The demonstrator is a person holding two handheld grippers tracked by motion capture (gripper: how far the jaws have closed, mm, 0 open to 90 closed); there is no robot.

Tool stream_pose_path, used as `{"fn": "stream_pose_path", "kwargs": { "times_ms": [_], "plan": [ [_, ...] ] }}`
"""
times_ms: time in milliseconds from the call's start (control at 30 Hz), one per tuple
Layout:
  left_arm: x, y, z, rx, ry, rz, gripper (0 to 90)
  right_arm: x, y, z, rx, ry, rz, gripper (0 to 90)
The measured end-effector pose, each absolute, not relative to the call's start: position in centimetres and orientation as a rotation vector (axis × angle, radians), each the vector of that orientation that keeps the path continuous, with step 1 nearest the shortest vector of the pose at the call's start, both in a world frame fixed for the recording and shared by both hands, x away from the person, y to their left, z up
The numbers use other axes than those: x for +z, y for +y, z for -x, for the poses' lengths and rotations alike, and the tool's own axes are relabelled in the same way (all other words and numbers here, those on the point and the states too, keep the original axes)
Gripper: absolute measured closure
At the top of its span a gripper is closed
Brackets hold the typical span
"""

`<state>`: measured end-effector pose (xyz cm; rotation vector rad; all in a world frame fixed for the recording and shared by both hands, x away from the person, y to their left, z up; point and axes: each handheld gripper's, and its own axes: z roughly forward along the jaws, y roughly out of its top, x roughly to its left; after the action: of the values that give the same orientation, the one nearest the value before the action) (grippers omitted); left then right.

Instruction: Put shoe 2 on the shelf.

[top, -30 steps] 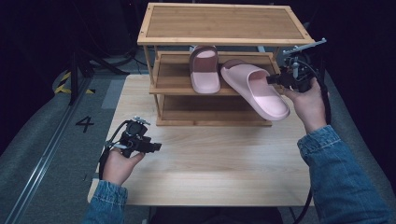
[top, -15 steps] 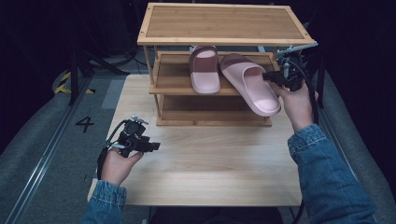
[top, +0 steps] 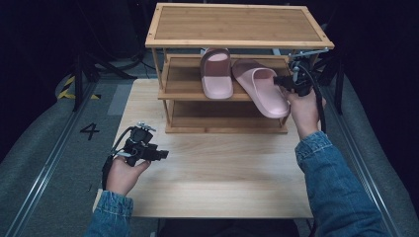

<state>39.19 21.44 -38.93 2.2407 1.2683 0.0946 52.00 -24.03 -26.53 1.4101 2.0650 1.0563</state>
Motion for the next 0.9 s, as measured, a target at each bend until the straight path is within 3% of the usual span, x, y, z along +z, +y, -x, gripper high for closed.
{"fn": "stream_pose_path", "kwargs": {
  "times_ms": [167,467,900],
  "plan": [
    [-38.9,21.4,-39.2,0.094,1.259,-2.246,44.7,-26.7,-23.7,-52.3,1.078,2.046,-1.421,83.1],
    [-38.9,21.3,-39.2,0.092,1.271,-2.237,44.7,-26.5,-25.0,-51.4,1.177,2.066,-1.337,66.3],
    [-39.2,19.8,-40.2,0.067,1.235,-2.28,44.3,-25.1,-26.9,-45.6,1.148,2.198,-1.193,76.4]
  ]
}}
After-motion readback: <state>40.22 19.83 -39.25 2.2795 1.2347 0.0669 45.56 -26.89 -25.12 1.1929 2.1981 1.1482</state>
